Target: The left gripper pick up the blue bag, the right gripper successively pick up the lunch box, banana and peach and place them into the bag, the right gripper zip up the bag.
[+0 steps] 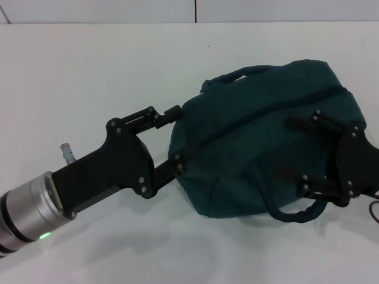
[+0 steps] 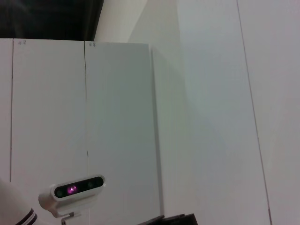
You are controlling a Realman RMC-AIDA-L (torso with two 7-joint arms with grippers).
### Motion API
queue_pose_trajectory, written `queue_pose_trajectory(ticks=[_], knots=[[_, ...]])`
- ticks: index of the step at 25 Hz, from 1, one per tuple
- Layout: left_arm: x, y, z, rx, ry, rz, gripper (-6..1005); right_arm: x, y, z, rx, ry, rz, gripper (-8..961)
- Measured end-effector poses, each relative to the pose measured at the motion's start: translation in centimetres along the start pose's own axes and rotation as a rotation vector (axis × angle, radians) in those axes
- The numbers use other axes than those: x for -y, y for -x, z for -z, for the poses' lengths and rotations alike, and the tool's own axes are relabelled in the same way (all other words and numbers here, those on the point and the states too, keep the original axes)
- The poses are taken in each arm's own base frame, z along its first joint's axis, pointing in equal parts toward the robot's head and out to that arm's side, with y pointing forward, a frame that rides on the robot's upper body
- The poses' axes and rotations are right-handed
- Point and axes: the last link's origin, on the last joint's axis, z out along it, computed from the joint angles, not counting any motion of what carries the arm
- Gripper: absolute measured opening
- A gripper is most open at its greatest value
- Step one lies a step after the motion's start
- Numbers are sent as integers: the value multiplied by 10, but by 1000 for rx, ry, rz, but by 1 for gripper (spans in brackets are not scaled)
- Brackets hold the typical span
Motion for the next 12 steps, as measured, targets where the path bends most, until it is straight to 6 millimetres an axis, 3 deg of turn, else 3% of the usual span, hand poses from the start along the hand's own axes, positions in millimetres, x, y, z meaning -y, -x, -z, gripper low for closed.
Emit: queue_pose_trajectory(ticks=[12], knots=[[1,-1,1,0,2,-19,489,-1,-1,0,4,-4,1,841]])
